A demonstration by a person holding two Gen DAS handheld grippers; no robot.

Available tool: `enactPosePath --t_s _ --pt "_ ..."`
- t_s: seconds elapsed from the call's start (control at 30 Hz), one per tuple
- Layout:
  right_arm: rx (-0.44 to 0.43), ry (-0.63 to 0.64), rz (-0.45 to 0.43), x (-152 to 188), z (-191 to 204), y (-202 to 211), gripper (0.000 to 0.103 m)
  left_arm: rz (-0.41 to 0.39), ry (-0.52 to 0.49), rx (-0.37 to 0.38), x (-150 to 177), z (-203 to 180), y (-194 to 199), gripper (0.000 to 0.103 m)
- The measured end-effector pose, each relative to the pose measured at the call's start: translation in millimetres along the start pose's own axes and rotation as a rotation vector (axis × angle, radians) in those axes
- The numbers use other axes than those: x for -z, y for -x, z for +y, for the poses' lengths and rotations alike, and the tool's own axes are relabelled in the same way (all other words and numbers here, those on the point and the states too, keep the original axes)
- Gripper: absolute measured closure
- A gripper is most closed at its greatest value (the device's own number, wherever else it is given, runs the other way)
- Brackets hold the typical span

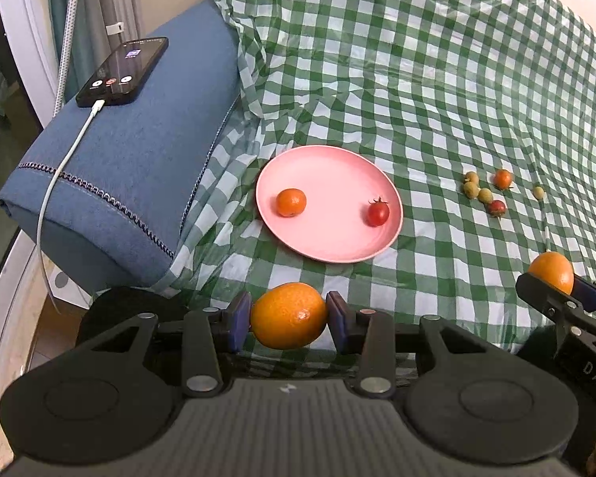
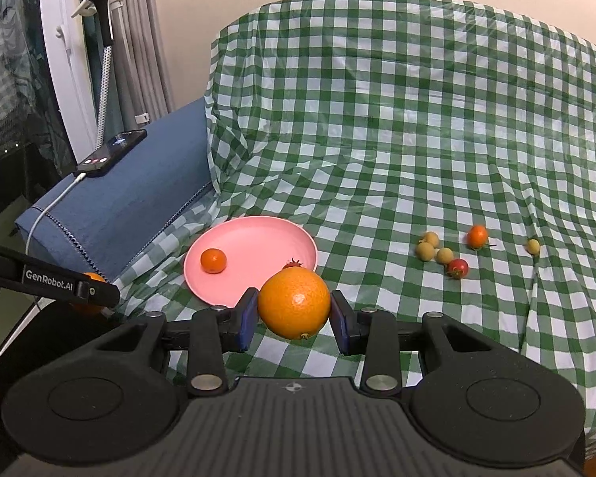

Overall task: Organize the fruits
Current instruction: 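Carry both fruits over the pink plate and open both tools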

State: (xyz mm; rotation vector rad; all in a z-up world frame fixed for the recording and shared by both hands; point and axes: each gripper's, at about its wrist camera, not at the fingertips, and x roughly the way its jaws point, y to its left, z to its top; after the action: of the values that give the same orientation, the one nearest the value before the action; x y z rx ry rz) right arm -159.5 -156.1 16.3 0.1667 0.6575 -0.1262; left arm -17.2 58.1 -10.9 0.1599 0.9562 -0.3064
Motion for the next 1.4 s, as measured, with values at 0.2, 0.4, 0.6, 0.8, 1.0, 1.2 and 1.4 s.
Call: enactPosePath --t_s 0.2,0.4,0.6,0.8,1.0,1.2,1.4 --pt "-0.023 -0.011 0.022 -9.5 -0.9 -25.0 0.063 0.021 0.002 -0.009 -21.1 0.4 -20.7 0.058" --pt "-0.059 -0.005 0.052 -17.2 3.9 -60.0 0.063 0.047 -0.022 -0.011 -44.6 -8.0 -51.5 0.058" --pt "-0.068 0.004 0.082 -22.9 1.2 -100.9 0.063 0.071 -0.054 -0.017 -68.0 -14.8 -89.8 0.058" --pt "-0.070 0.006 0.118 -28.4 -2.7 -141.4 0.063 0.084 -0.072 -0.028 -85.6 -16.7 -125.4 0.058" --pt "-0.078 0.037 0.157 -26.7 0.7 -177.3 0.063 0.113 -0.068 -0.023 -101.2 -15.1 -161.4 0.058" --pt "-0.091 0.050 0.204 -19.4 6.5 -208.2 0.063 0.136 -0.080 -0.032 -109.1 -16.1 -190.9 0.058" --pt "-0.094 0.062 0.229 -14.5 9.0 -226.2 0.063 0.147 -0.093 -0.034 -117.2 -18.2 -205.1 0.057"
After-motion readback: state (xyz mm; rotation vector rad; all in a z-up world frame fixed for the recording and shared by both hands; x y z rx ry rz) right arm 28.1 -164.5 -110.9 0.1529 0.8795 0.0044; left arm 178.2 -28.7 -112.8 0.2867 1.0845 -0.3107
